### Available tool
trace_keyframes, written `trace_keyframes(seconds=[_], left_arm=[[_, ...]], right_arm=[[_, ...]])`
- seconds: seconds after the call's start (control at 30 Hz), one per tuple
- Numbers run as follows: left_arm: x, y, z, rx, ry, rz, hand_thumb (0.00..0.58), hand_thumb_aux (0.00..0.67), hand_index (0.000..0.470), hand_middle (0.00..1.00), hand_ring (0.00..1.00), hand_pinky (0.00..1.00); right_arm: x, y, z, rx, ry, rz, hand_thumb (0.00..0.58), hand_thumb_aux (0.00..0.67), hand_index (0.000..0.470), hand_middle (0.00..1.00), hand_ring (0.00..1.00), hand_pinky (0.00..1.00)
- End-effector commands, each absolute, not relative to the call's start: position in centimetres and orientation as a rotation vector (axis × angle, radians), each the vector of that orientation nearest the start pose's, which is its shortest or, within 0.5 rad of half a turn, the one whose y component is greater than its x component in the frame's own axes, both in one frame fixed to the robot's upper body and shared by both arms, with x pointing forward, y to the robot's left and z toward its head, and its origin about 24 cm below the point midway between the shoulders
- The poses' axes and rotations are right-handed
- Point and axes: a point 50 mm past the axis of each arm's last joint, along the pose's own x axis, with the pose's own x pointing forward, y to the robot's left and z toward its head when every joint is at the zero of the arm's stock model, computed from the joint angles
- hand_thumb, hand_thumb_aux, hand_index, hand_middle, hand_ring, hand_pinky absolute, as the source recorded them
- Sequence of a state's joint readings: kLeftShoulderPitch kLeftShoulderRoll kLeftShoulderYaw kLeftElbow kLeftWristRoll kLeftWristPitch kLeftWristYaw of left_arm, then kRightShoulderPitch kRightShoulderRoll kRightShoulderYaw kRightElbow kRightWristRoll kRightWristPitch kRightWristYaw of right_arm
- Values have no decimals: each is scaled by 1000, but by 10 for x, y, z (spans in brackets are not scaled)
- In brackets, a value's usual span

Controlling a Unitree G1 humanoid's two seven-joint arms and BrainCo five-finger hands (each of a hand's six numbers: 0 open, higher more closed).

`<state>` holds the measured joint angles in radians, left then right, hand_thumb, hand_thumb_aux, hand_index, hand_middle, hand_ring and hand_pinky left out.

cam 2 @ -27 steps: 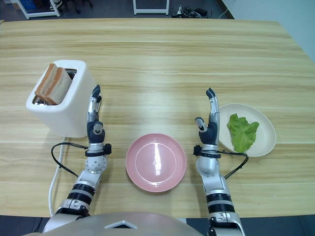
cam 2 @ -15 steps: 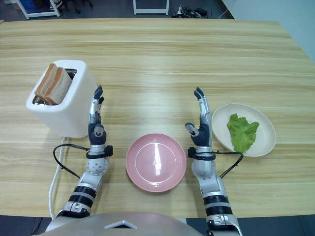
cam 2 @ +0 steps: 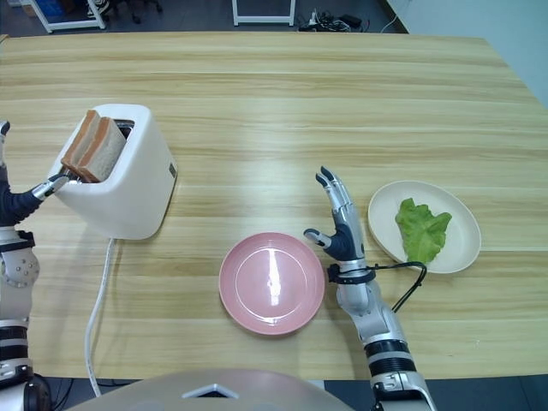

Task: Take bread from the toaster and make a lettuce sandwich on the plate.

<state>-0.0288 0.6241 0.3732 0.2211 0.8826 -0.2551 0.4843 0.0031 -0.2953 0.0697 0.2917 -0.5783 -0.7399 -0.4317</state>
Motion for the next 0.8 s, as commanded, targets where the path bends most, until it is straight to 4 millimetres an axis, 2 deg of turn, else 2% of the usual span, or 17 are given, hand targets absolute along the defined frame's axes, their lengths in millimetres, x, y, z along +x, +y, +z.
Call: trace_keyframes(seconds=[0.03, 0.37, 0.57, 0.6, 0.63, 0.67, 0.7, 0.77, 0.8], left_arm=[[242, 344, 121, 1486, -212, 527, 0, 0, 0, 0, 0, 0], [275, 333, 119, 1502, -176, 361, 0, 0, 0, 0, 0, 0], [290, 330, 124, 1524, -183, 338, 0, 0, 0, 0, 0, 0], [292, 329, 124, 1524, -188, 326, 49, 29, 20, 0, 0, 0], [294, 327, 124, 1524, -193, 315, 144, 89, 63, 0, 0, 0], [295, 325, 124, 1523, -205, 305, 349, 247, 173, 0, 0, 0], [295, 320, 124, 1511, -232, 286, 456, 360, 253, 0, 0, 0], [296, 310, 123, 1493, -283, 242, 536, 486, 341, 0, 0, 0], [295, 304, 122, 1479, -312, 221, 580, 670, 470, 0, 0, 0]], right_arm=[[236, -177, 45, -704, -559, 29, 0, 0, 0, 0, 0, 0], [239, -181, 45, -707, -564, -5, 0, 0, 0, 0, 0, 0], [238, -184, 44, -702, -560, -27, 0, 0, 0, 0, 0, 0], [238, -184, 44, -702, -559, -29, 0, 0, 0, 0, 0, 0], [238, -184, 43, -701, -558, -30, 0, 0, 0, 0, 0, 0], [238, -184, 43, -700, -558, -29, 0, 0, 0, 0, 0, 0], [237, -183, 43, -698, -556, -30, 0, 0, 0, 0, 0, 0], [237, -183, 41, -697, -548, -34, 0, 0, 0, 0, 0, 0], [237, -183, 41, -697, -547, -34, 0, 0, 0, 0, 0, 0]])
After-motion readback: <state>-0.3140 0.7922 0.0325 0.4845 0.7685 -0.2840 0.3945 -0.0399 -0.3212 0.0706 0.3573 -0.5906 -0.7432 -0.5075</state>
